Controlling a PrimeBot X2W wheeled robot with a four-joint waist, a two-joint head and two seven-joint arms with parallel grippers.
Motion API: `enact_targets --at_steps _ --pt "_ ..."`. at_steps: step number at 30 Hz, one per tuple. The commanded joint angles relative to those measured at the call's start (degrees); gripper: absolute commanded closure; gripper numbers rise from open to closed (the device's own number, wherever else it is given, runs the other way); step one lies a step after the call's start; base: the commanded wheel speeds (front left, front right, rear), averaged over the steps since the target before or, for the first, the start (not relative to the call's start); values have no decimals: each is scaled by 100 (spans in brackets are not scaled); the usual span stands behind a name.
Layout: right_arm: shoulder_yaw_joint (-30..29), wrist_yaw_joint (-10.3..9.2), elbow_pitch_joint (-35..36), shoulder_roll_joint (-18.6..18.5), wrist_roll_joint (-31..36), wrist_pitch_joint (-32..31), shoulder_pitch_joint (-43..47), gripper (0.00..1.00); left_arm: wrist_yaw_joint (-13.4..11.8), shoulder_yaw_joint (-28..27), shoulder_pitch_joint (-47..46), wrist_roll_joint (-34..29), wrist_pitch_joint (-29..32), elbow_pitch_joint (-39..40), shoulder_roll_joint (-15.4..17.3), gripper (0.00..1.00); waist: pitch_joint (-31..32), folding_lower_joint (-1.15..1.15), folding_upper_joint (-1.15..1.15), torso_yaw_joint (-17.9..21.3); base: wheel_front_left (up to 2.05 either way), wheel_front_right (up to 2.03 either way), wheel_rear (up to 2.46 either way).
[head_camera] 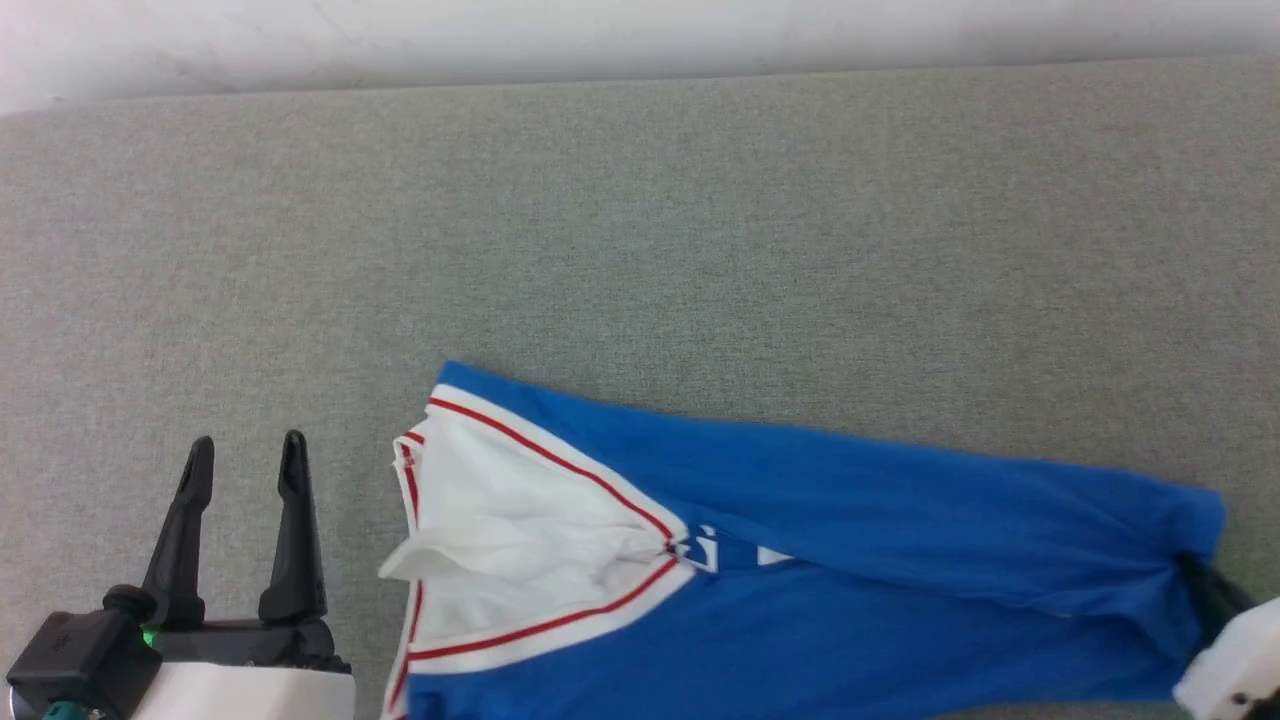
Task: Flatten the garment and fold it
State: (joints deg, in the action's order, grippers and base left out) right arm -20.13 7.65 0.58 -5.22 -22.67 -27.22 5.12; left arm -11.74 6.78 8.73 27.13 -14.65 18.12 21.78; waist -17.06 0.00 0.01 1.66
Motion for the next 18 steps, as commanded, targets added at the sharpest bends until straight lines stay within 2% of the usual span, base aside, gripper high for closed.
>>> enact_targets --at_steps 1,11,15,18 --pt "-129 -16 -4 -81 125 -33 -48 100 -19 -17 -81 7 -19 -18 -36 0 23 0 -1 24 0 0 0" --pt "-1370 -16 119 -797 747 -132 -287 100 64 35 -113 32 -24 -166 -86 0 49 0 -1 83 0 0 0" --pt "-1263 -16 263 -694 341 -292 -412 100 83 42 -122 40 -25 -216 -88 0 50 0 -1 75 0 0 0" --pt "-780 -16 613 -510 -88 -600 -424 100 99 58 -118 67 -26 -249 -117 0 52 0 -1 80 0 0 0"
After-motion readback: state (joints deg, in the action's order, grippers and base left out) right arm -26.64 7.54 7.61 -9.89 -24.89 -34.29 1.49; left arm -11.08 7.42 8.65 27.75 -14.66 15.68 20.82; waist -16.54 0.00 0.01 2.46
